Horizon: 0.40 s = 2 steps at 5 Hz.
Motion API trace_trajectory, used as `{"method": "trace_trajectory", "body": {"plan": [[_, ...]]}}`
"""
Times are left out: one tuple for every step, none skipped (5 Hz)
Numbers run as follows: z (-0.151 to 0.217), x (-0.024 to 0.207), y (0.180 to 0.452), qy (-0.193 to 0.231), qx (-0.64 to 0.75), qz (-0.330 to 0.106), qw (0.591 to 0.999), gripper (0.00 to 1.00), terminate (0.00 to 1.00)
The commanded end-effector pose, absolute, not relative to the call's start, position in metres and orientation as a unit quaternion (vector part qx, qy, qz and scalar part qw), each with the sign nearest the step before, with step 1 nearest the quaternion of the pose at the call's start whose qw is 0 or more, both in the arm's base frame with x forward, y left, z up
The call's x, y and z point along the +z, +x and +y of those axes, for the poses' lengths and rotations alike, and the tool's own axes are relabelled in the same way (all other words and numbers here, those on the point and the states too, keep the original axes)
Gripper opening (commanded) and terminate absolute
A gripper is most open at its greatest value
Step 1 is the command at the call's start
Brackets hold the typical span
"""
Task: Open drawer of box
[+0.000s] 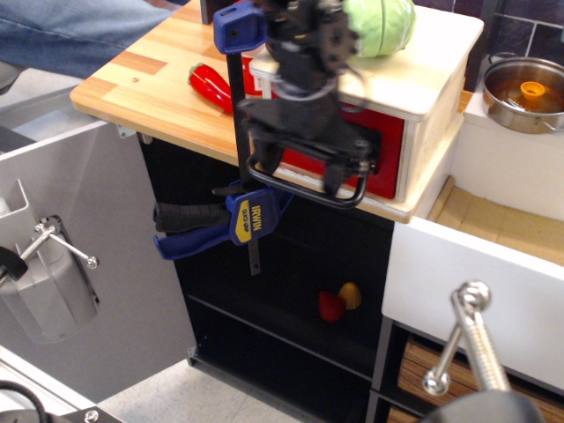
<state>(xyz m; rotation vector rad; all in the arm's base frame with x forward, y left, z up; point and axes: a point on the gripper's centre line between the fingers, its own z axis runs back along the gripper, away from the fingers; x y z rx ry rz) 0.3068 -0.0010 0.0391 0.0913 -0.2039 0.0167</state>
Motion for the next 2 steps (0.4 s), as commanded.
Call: {"method": "trace_trajectory", "body": {"plan": [[0.007, 0.033, 0.321, 0.065, 0.006, -0.111, 0.992, 1.00, 0.00], [0.003, 0.029, 0.306, 0.046, -0.001, -0.070, 0.996, 1.00, 0.00]]}}
